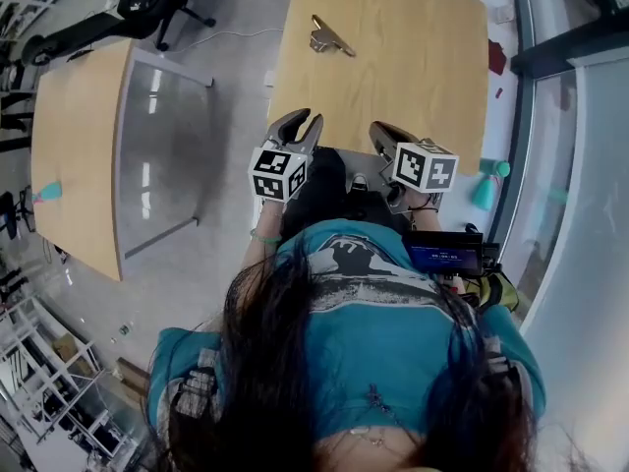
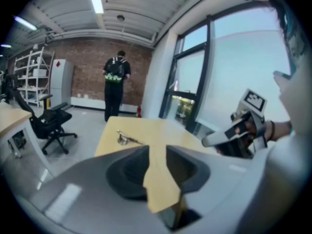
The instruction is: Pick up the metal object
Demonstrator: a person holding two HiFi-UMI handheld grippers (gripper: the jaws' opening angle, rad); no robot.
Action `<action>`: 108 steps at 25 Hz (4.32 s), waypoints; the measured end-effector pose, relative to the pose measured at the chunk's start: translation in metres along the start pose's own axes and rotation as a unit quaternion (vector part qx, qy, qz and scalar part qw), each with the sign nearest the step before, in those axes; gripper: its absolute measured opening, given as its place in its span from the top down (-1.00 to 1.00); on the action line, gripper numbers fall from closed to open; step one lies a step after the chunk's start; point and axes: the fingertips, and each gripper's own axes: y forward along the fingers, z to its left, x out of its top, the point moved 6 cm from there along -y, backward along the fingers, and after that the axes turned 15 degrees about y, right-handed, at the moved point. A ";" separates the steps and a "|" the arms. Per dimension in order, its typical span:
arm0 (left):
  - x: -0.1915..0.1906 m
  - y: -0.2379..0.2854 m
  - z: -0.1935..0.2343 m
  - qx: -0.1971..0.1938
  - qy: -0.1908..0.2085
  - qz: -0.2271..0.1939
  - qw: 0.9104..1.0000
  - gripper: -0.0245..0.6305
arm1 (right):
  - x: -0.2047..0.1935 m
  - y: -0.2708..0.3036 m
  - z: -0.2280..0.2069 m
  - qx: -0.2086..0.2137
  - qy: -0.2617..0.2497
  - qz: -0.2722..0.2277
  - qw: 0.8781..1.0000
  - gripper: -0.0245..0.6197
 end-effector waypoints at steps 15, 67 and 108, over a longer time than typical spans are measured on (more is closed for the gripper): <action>-0.003 0.153 0.124 -0.142 -0.100 0.080 0.981 0.24 | 0.074 0.052 0.005 -0.066 0.062 -0.069 0.993 0.86; -0.038 0.068 0.061 -0.099 -0.406 0.038 0.908 0.68 | -0.006 -0.024 -0.031 -0.071 0.047 -0.026 0.996 0.86; -0.094 -0.142 0.003 -0.140 -0.351 0.017 0.926 0.68 | -0.145 -0.001 0.067 -0.039 0.022 -0.007 0.999 0.86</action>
